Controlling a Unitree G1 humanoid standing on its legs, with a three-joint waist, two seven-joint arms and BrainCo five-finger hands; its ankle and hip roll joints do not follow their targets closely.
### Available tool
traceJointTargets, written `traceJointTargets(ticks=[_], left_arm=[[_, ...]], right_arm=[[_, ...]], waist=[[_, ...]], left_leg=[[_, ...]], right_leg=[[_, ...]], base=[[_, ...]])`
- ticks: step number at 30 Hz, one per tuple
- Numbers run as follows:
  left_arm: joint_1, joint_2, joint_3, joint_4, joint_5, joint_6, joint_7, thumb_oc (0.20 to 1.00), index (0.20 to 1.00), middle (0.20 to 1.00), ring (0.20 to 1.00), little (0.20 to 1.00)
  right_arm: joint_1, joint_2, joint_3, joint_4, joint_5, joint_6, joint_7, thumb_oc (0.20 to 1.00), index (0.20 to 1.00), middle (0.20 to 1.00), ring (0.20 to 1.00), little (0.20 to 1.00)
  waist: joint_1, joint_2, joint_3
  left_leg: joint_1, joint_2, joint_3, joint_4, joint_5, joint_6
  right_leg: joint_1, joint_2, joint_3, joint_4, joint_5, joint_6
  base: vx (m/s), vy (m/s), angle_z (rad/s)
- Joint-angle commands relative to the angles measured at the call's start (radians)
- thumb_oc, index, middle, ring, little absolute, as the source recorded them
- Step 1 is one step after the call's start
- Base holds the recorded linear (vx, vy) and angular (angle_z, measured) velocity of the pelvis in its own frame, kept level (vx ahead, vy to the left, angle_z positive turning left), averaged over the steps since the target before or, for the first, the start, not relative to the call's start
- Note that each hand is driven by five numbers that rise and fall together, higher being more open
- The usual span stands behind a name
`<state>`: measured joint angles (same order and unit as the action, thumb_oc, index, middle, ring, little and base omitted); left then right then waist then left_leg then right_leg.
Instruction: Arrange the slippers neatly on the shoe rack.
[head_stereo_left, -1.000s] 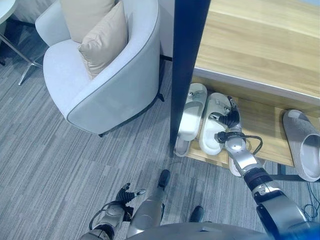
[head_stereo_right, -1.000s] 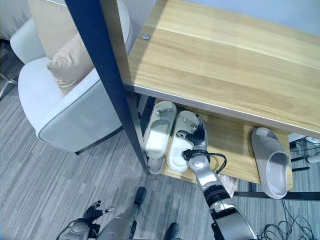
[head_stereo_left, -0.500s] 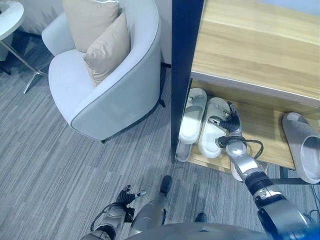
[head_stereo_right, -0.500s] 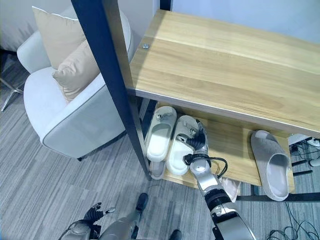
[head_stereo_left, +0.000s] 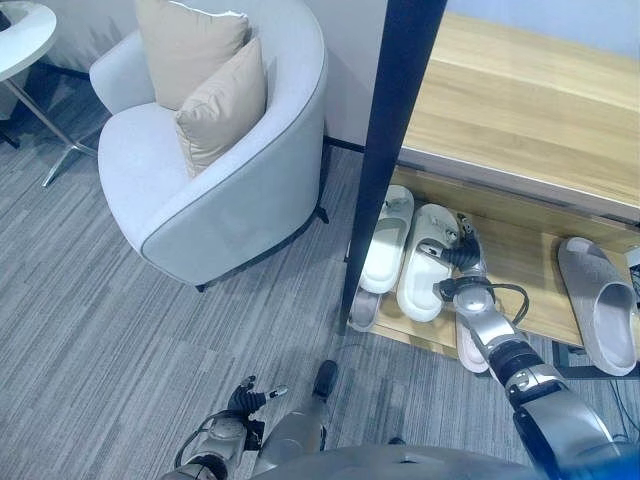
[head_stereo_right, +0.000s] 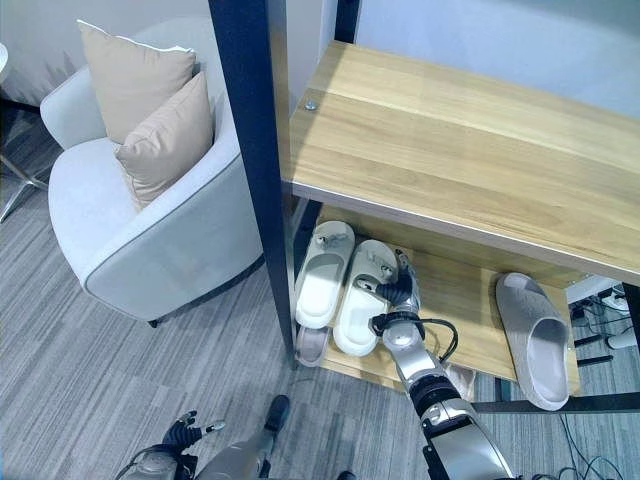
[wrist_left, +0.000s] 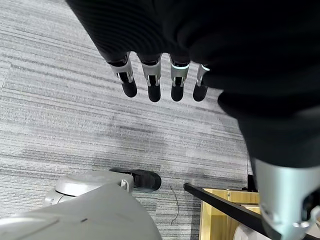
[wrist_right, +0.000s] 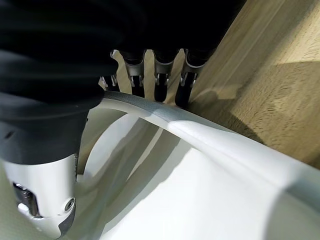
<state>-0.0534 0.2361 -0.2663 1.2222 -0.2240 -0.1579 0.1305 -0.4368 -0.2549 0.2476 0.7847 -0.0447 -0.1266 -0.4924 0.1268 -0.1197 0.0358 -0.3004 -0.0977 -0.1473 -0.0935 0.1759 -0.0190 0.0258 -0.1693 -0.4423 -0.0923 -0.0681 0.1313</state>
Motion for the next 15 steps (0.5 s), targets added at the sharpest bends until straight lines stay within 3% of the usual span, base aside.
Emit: traceJointTargets(ticks=[1, 10, 15], left_arm=[[-0.016, -0.061, -0.012, 0.068, 0.005, -0.002, 0.010, 1.000, 1.000, 1.000, 1.000, 1.000], [-0.022, -0.056, 0.006, 0.077, 0.001, -0.001, 0.014, 1.000, 1.000, 1.000, 1.000, 1.000], [-0.019, -0.057, 0.008, 0.077, 0.003, -0.001, 0.015, 1.000, 1.000, 1.000, 1.000, 1.000]], right_arm=[[-0.018, -0.054, -0.006, 0.025, 0.032, 0.004, -0.013, 1.000, 1.000, 1.000, 1.000, 1.000], [0.037, -0.015, -0.076, -0.048, 0.237, -0.101, 0.041, 1.000, 1.000, 1.000, 1.000, 1.000], [0.053, -0.010, -0.082, -0.053, 0.235, -0.103, 0.034, 1.000, 1.000, 1.000, 1.000, 1.000]], waist=[[0.014, 0.021, 0.040], [0.002, 0.022, 0.037], [0.000, 0.024, 0.037]], left_leg=[[0.097, -0.016, -0.009, 0.006, -0.185, -0.015], [0.111, -0.013, -0.008, 0.006, -0.188, -0.017], [0.114, -0.012, -0.007, 0.006, -0.189, -0.017]], right_leg=[[-0.027, -0.053, -0.003, 0.017, 0.058, 0.061], [-0.020, -0.054, -0.009, 0.030, 0.046, 0.056], [-0.017, -0.053, -0.010, 0.032, 0.043, 0.055]], base=[[0.00, 0.000, 0.00], [0.00, 0.000, 0.00], [0.00, 0.000, 0.00]])
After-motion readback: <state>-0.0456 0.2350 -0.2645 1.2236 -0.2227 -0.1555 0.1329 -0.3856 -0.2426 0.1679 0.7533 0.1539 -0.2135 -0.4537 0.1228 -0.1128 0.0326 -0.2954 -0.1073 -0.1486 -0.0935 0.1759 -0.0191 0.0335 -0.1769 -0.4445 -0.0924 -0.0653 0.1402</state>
